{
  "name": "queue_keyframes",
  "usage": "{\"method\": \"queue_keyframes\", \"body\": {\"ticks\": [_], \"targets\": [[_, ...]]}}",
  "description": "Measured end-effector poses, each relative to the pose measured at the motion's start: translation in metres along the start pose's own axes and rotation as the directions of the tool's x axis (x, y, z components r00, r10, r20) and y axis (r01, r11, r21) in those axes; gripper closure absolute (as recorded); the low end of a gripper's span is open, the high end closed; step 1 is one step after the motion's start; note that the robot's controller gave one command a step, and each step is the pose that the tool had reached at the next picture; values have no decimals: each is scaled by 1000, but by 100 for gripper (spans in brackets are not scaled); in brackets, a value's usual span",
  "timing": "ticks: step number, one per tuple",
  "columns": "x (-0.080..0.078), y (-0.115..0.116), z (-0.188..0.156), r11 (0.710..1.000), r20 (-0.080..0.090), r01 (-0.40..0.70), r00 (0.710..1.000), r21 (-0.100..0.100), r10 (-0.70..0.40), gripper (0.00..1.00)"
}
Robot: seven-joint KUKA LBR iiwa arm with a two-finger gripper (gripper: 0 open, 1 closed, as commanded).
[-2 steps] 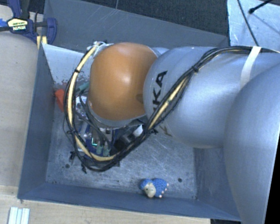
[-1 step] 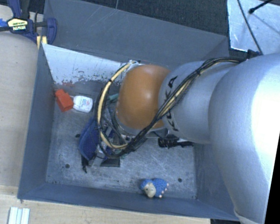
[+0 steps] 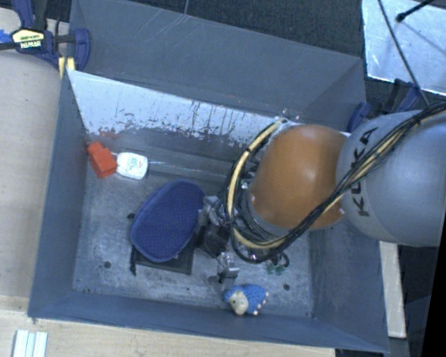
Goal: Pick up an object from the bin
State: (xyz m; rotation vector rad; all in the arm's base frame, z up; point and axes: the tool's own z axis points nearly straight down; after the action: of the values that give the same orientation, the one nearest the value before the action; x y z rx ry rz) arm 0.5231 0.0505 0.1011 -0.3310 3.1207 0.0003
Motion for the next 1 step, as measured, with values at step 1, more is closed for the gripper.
{"method": "queue_keyframes", "body": {"ticks": [1], "targets": [[-68, 74, 1, 998, 2, 62, 998, -2, -62, 0]]}}
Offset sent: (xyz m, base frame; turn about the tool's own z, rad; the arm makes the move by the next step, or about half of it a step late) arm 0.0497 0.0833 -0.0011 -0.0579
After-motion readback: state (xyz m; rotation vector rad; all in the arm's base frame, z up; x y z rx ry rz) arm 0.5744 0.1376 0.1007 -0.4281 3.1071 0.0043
